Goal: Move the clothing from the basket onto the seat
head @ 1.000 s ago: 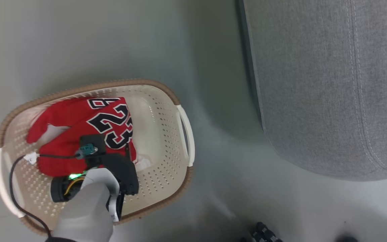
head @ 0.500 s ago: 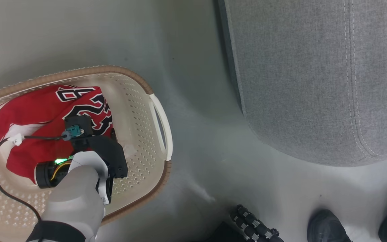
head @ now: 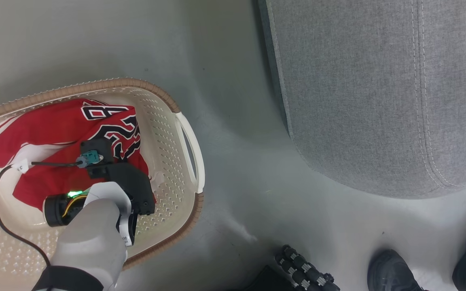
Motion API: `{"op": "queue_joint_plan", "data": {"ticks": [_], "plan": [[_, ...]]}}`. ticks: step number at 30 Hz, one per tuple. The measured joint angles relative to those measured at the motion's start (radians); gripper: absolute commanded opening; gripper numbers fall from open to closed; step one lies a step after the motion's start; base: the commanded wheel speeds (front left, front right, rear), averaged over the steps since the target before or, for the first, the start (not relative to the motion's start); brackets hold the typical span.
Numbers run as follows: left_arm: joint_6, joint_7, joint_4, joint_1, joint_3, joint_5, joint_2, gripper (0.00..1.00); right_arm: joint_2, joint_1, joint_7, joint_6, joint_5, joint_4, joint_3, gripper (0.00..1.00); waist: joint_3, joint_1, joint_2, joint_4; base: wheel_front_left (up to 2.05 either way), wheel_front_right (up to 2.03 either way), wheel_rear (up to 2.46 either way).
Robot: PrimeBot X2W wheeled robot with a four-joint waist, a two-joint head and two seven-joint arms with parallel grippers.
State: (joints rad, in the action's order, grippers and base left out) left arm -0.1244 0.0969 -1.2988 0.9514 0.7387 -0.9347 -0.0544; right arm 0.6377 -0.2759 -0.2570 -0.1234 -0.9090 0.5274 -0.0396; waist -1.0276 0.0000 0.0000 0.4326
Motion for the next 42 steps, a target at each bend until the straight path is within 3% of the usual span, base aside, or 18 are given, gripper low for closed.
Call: {"op": "queue_joint_plan", "data": {"ticks": [5, 11, 22, 34, 42], "plan": [[0.0, 0.004, 0.004, -0.015, -0.019, 0.004, 0.0, 0.0, 0.002, 0.0, 0.0, 0.0, 0.0, -0.002, -0.002, 1.0, 0.001, 0.0, 0.0, -0.004, 0.0, 0.0, 0.0], [0.0, 0.085, 0.005, -0.028, -0.046, -0.017, 0.0, 0.0, 0.007, -0.005, 0.0, 0.0, 0.0, -0.03, 0.011, 1.0, 0.012, 0.0, 0.0, -0.008, 0.0, 0.0, 0.0], [0.0, 0.153, 0.086, -0.142, -0.007, -0.119, 0.0, 0.0, 0.022, -0.019, 0.0, 0.0, 0.023, -0.093, 0.073, 1.0, 0.099, 0.0, 0.0, -0.038, 0.0, 0.0, 0.0], [0.0, 0.153, 0.275, -0.223, 0.024, -0.191, 0.001, 0.0, 0.034, 0.042, 0.0, 0.0, 0.063, -0.159, 0.081, 1.0, 0.23, -0.0001, -0.0001, -0.117, 0.0, 0.0, 0.0], [0.0, 0.153, 0.33, -0.272, -0.019, -0.191, 0.002, 0.0, 0.029, 0.091, 0.0, 0.0, 0.1, -0.224, 0.078, 1.0, 0.327, -0.0001, -0.0001, -0.185, 0.0, 0.0, 0.0]]}}
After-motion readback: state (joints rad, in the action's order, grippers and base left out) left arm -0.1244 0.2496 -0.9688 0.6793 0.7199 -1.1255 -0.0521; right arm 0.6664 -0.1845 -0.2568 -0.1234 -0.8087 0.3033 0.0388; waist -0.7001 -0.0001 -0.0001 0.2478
